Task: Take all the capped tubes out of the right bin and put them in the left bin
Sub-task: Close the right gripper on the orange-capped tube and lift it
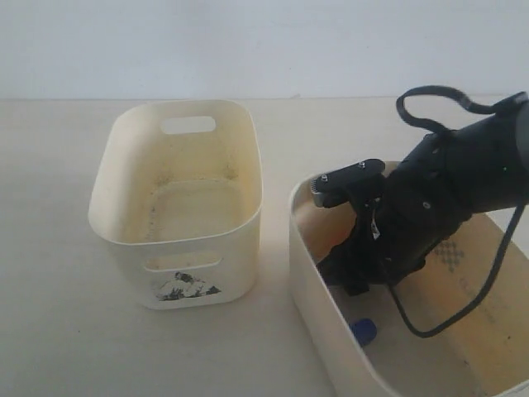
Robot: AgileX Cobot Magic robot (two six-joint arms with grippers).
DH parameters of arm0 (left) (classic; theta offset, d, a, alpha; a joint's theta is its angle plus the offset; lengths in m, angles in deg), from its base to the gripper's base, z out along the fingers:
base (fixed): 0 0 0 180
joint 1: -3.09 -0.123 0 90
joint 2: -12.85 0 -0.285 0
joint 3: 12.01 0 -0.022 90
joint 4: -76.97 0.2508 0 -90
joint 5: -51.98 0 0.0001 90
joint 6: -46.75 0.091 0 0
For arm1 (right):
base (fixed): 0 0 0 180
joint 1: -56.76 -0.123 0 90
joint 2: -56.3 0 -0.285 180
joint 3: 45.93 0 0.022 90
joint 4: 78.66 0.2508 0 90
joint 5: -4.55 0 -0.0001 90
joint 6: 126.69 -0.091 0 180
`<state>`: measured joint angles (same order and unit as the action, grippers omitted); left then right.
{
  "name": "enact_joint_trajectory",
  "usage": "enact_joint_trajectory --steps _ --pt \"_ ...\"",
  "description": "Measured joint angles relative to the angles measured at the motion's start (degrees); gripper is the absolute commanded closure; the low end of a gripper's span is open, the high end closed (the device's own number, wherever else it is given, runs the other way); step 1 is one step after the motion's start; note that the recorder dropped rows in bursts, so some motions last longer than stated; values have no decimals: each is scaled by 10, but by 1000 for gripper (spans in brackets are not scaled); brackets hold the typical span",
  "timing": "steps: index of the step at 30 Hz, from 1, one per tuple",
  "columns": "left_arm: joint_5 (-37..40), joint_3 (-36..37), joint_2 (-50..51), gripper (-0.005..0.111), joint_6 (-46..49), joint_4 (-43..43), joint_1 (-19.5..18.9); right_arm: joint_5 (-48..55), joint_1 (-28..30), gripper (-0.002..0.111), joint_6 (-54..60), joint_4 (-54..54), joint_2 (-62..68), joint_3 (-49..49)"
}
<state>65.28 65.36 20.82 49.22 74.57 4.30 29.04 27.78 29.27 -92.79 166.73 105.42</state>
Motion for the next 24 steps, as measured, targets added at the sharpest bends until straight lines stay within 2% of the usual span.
enact_joint_trajectory --steps 2,3,5,8,18,24 --pt "0 0 0 102 0 0 0 -1 -1 57 -3 0 5 0" --pt "0 0 0 102 0 0 0 -1 -1 61 -4 0 5 0" --pt "0 0 0 102 0 0 0 -4 -1 75 -5 1 7 0" --pt "0 0 0 102 0 0 0 -13 -2 108 -7 10 8 0" --pt "0 0 0 102 0 0 0 -23 -2 108 -9 13 -32 -1" --pt "0 0 0 102 0 0 0 39 -2 108 -9 8 -123 42"
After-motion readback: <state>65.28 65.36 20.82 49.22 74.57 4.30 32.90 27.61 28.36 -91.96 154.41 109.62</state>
